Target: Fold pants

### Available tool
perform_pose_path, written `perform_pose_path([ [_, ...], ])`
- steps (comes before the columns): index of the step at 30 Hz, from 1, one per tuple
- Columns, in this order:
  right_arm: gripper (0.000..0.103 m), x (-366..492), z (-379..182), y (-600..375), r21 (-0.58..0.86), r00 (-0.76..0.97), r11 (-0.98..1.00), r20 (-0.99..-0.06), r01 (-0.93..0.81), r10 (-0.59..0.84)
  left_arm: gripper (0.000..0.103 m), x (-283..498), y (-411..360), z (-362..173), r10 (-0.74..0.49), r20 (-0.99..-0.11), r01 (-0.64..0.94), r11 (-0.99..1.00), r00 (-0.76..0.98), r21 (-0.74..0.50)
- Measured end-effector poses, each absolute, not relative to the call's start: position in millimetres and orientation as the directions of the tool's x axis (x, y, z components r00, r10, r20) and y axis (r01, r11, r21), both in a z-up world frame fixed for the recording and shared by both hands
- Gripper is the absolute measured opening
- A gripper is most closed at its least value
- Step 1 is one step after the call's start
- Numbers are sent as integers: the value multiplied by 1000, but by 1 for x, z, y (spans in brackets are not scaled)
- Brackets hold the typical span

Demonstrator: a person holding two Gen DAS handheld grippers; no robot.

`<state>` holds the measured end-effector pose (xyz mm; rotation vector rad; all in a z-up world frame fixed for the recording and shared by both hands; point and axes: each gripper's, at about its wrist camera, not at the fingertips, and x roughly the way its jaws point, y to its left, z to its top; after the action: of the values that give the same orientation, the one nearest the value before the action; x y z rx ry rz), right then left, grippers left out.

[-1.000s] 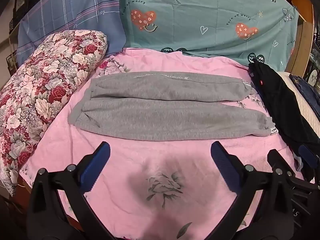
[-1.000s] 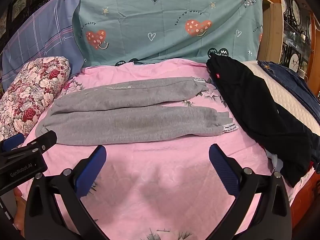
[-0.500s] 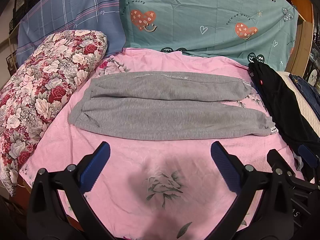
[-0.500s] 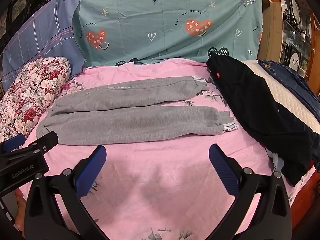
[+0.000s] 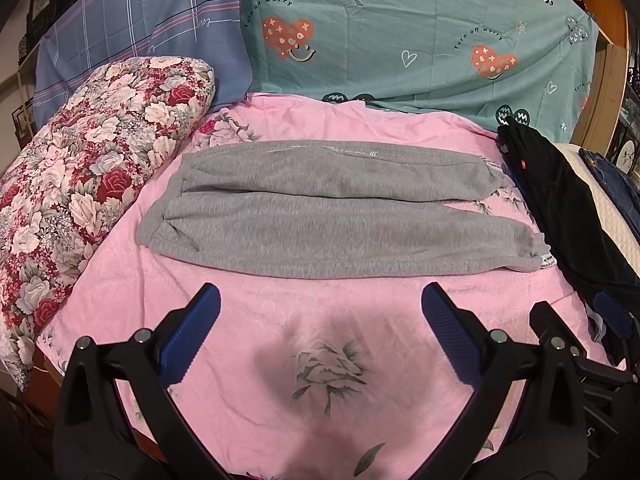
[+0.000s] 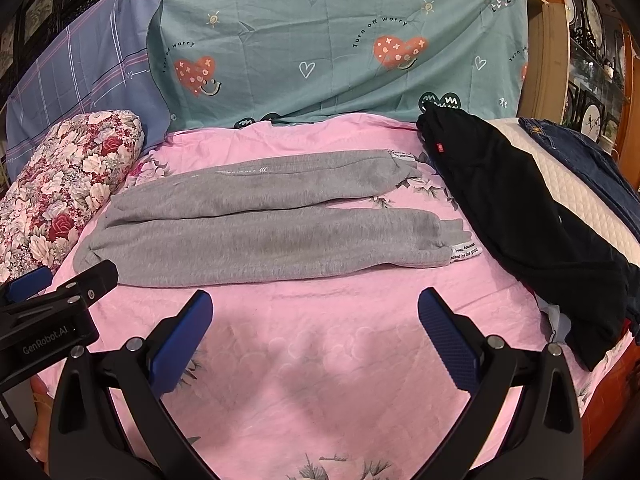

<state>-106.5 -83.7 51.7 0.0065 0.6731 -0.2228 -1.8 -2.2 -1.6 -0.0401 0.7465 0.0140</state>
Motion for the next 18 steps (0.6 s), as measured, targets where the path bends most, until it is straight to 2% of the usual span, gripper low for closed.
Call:
perform_pose_path([
  [18, 102, -105, 53, -84, -64, 758, 977, -621, 205, -200, 101, -2, 2, -4, -9, -683, -30, 999, 730, -45],
])
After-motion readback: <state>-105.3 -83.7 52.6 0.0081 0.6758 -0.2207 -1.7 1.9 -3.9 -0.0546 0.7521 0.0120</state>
